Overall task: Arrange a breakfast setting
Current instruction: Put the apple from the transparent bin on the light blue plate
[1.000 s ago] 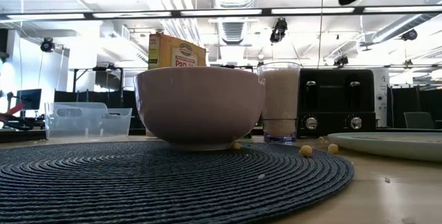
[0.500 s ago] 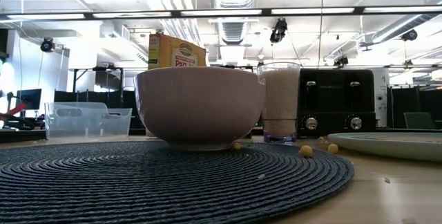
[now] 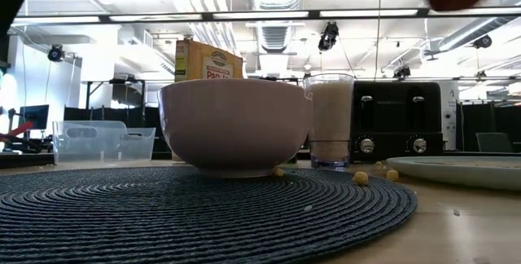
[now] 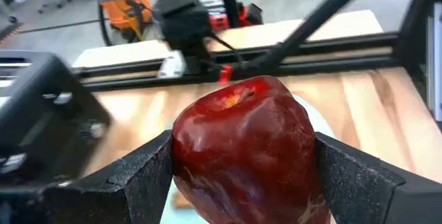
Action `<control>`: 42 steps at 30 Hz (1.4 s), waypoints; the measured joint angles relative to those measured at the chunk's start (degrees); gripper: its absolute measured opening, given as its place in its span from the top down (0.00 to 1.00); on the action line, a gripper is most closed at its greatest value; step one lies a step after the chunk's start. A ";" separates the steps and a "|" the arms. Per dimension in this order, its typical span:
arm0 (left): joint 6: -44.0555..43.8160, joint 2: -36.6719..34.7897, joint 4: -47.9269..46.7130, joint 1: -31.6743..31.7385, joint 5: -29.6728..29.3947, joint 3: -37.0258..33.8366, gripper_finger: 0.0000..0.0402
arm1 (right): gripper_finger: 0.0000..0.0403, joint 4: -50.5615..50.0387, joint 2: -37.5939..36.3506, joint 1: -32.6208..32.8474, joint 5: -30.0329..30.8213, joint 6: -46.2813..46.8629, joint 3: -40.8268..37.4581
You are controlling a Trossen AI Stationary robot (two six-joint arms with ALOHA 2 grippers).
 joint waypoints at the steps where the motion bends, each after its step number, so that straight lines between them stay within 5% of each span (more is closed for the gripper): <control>1: -0.27 2.14 -1.41 -0.09 0.08 2.98 0.28 | 0.68 -0.06 -0.21 0.15 -0.02 0.42 -0.10; 5: -1.06 10.19 -7.72 -0.06 0.01 14.81 0.28 | 0.68 -0.12 -0.90 1.13 -0.46 2.04 -0.28; 12: -3.19 8.44 0.05 -0.19 -2.48 4.75 0.28 | 0.69 0.40 -0.70 2.63 -0.44 3.38 -0.38; 42: -1.21 17.56 7.80 1.23 -1.97 3.40 0.25 | 0.69 0.32 -0.34 2.84 0.02 5.18 -0.77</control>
